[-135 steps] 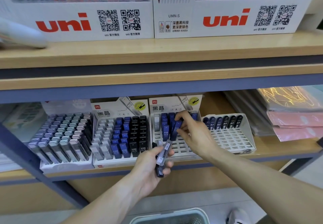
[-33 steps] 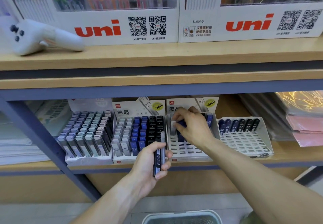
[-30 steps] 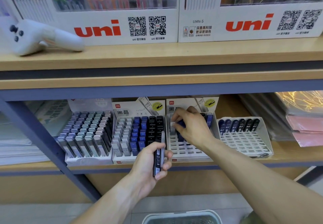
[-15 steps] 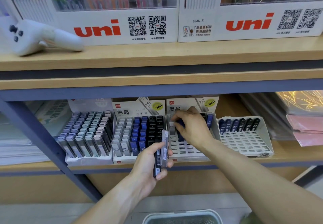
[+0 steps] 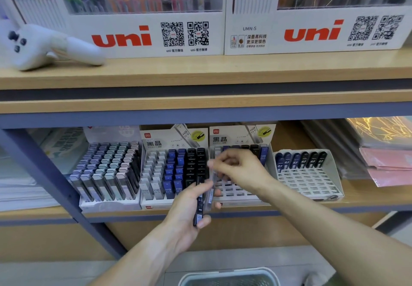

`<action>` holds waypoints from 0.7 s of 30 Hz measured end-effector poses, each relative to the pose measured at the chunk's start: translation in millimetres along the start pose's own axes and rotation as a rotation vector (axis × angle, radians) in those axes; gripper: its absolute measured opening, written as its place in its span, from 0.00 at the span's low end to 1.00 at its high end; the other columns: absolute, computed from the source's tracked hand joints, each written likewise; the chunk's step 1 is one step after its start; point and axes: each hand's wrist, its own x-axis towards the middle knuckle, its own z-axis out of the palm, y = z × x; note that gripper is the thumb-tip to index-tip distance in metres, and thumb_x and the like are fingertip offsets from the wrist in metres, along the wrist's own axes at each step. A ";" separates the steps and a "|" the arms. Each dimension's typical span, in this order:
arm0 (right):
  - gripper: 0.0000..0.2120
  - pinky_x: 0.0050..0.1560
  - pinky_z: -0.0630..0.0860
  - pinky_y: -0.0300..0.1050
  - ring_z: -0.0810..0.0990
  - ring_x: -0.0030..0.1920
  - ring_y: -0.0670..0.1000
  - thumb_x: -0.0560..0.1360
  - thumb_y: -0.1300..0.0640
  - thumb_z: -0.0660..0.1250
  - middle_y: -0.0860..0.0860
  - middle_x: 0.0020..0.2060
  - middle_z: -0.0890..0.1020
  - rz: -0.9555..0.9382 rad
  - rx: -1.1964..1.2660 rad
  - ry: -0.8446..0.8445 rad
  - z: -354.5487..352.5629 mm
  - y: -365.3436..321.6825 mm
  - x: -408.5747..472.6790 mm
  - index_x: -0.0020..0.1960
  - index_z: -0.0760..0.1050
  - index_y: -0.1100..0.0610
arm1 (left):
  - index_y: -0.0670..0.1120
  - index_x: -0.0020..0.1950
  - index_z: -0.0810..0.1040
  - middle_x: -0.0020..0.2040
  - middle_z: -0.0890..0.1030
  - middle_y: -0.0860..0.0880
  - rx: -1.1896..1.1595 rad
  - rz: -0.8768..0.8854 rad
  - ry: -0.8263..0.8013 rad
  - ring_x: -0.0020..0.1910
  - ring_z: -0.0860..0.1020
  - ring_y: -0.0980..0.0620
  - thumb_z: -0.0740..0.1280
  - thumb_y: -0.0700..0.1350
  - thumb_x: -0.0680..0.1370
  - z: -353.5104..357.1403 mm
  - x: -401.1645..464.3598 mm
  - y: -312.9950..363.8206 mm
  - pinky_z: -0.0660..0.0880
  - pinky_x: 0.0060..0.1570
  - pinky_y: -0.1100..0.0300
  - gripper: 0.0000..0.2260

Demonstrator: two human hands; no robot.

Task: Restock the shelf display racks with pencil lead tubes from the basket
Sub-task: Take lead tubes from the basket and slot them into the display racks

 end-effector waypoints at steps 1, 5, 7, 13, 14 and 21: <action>0.08 0.48 0.83 0.49 0.84 0.39 0.50 0.73 0.48 0.77 0.53 0.40 0.85 0.023 0.042 -0.042 -1.1 0.2 -4.6 0.48 0.83 0.51 | 0.41 0.63 0.79 0.45 0.84 0.44 0.014 0.007 -0.002 0.33 0.79 0.51 0.71 0.43 0.78 0.1 0.7 -1.2 0.56 0.17 0.65 0.14; 0.11 0.51 0.84 0.46 0.87 0.46 0.56 0.74 0.62 0.76 0.54 0.41 0.86 0.036 0.202 -0.064 -14.8 0.4 -11.9 0.56 0.82 0.56 | 0.42 0.63 0.81 0.45 0.85 0.45 0.041 0.030 0.010 0.35 0.80 0.52 0.72 0.41 0.77 2.0 1.1 -3.5 0.54 0.20 0.64 0.15; 0.12 0.50 0.82 0.43 0.87 0.46 0.54 0.74 0.63 0.76 0.54 0.43 0.87 0.038 0.256 -0.052 -21.6 0.4 -12.7 0.57 0.81 0.57 | 0.42 0.63 0.81 0.47 0.85 0.44 0.028 0.020 0.004 0.35 0.81 0.52 0.70 0.42 0.79 3.0 -0.2 -2.9 0.54 0.19 0.64 0.13; 0.08 0.50 0.83 0.43 0.87 0.47 0.55 0.76 0.66 0.73 0.57 0.45 0.87 0.044 0.333 -0.019 -27.1 4.2 -14.3 0.54 0.82 0.60 | 0.42 0.64 0.80 0.48 0.85 0.42 0.032 0.017 0.015 0.38 0.84 0.51 0.70 0.42 0.80 3.2 -1.5 -3.8 0.57 0.18 0.65 0.13; 0.08 0.49 0.83 0.43 0.87 0.47 0.56 0.75 0.66 0.74 0.58 0.45 0.87 0.040 0.330 -0.014 -27.4 3.8 -14.3 0.53 0.82 0.60 | 0.42 0.63 0.80 0.49 0.86 0.42 0.033 0.015 0.023 0.40 0.84 0.50 0.70 0.42 0.80 3.6 -2.0 -3.5 0.57 0.18 0.65 0.13; 0.10 0.49 0.82 0.40 0.85 0.45 0.48 0.73 0.66 0.75 0.51 0.43 0.86 -0.140 0.152 0.336 -23.8 7.3 0.3 0.49 0.83 0.52 | 0.35 0.58 0.82 0.44 0.82 0.41 -0.073 -0.094 0.016 0.29 0.74 0.48 0.60 0.50 0.81 0.1 1.5 -1.2 0.56 0.16 0.67 0.21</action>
